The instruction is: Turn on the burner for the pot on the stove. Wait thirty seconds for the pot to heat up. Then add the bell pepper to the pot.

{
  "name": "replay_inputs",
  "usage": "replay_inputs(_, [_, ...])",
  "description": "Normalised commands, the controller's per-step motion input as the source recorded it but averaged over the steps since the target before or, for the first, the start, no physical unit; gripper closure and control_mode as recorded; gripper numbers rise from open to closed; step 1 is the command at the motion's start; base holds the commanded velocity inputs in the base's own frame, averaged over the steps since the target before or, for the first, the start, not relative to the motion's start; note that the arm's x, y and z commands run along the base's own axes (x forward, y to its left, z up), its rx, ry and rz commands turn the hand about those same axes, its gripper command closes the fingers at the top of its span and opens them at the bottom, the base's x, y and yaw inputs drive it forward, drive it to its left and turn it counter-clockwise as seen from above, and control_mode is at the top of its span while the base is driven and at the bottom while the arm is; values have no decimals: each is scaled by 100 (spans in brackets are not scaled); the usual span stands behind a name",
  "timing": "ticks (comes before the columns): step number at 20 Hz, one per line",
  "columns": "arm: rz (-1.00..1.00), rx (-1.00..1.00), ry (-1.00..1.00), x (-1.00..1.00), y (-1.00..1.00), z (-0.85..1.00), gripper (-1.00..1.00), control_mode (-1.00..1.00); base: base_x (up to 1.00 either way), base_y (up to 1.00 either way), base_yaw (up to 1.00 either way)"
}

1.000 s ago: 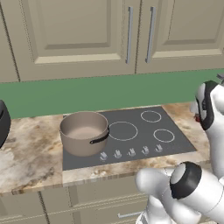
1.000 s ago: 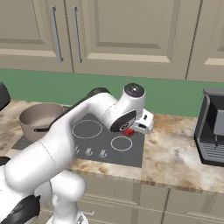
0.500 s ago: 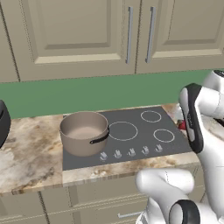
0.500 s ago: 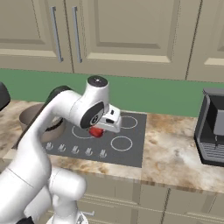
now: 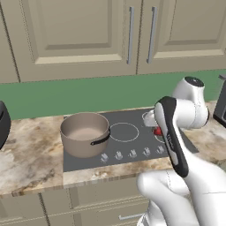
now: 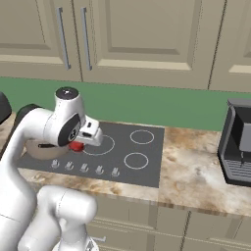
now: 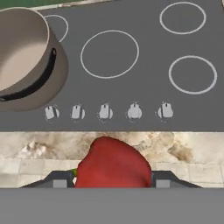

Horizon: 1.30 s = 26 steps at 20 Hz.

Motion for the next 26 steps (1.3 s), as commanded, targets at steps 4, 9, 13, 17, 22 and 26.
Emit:
replay_inputs(4, [0, 2, 0, 41, 100, 5, 100, -100, 0, 0, 0])
replay_inputs(9, [0, 5, 0, 53, 100, 13, 100, -100, 0, 0, 0])
replay_inputs(13, [0, 7, 0, 58, 100, 13, 100, -100, 0, 0, 0])
replay_inputs(17, [0, 7, 0, 58, 100, 1, 100, -100, 0, 0, 0])
replay_inputs(22, [0, 8, 0, 47, 100, 0, 100, -100, 0, 0, 0])
replay_inputs(26, [0, -1, 0, 38, 68, -1, 100, -100, 0, 0, 0])
